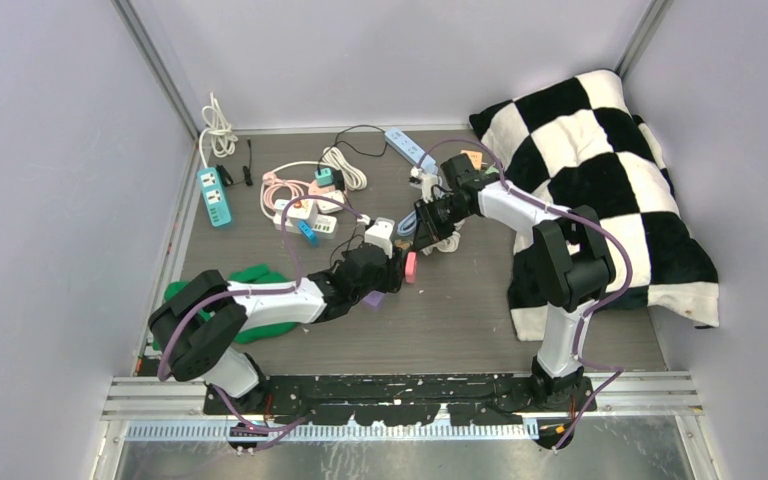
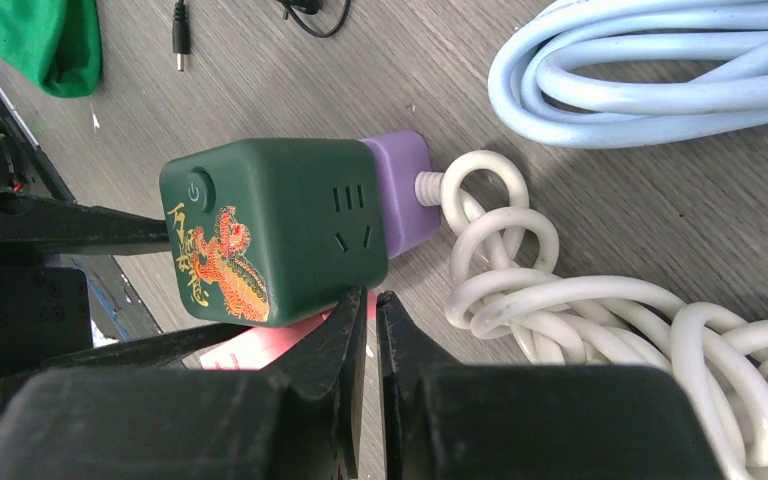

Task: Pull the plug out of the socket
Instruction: Remove the plug from the socket.

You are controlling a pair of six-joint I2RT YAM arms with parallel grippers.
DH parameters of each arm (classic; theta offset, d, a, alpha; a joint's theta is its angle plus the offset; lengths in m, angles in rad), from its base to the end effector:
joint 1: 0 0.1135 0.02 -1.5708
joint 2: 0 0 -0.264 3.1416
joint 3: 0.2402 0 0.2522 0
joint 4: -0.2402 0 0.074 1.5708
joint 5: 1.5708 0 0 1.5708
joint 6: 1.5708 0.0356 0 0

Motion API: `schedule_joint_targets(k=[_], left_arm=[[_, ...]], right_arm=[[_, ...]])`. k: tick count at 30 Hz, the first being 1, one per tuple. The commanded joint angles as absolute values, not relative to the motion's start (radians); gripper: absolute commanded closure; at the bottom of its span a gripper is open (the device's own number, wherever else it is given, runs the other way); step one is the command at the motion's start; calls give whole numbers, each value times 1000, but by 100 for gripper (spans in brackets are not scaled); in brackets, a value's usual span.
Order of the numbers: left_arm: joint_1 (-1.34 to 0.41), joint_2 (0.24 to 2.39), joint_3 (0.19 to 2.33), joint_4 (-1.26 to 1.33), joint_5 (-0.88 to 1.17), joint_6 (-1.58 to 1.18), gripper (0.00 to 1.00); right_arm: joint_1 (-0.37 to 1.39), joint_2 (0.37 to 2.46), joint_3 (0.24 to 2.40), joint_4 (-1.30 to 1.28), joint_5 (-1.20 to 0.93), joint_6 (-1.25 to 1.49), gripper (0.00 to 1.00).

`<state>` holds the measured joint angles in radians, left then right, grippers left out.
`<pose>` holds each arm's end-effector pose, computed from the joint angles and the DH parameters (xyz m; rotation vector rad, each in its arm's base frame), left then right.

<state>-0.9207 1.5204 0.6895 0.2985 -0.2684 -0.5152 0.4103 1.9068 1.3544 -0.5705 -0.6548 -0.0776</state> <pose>0.1948 -0.2407 0.1817 0.2680 2.1200 -0.5843 0.3502 0.1760 0.1931 -0.8372 2.5167 0.9854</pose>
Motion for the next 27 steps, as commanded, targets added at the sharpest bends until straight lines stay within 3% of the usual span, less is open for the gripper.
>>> schedule_joint_targets(k=[1,12,27], left_arm=[[-920,1521,722,360,-243,-501,57],[-920,1531,729,360,-234,-512,56],[-920,1429,671,321,-250,-473,51]], right_arm=[[425,1899,1377,-578,-673,-96,86],[426,1882,1410,-626,-632,-114,84],[339,1723,1368,-683,-605,-168,64]])
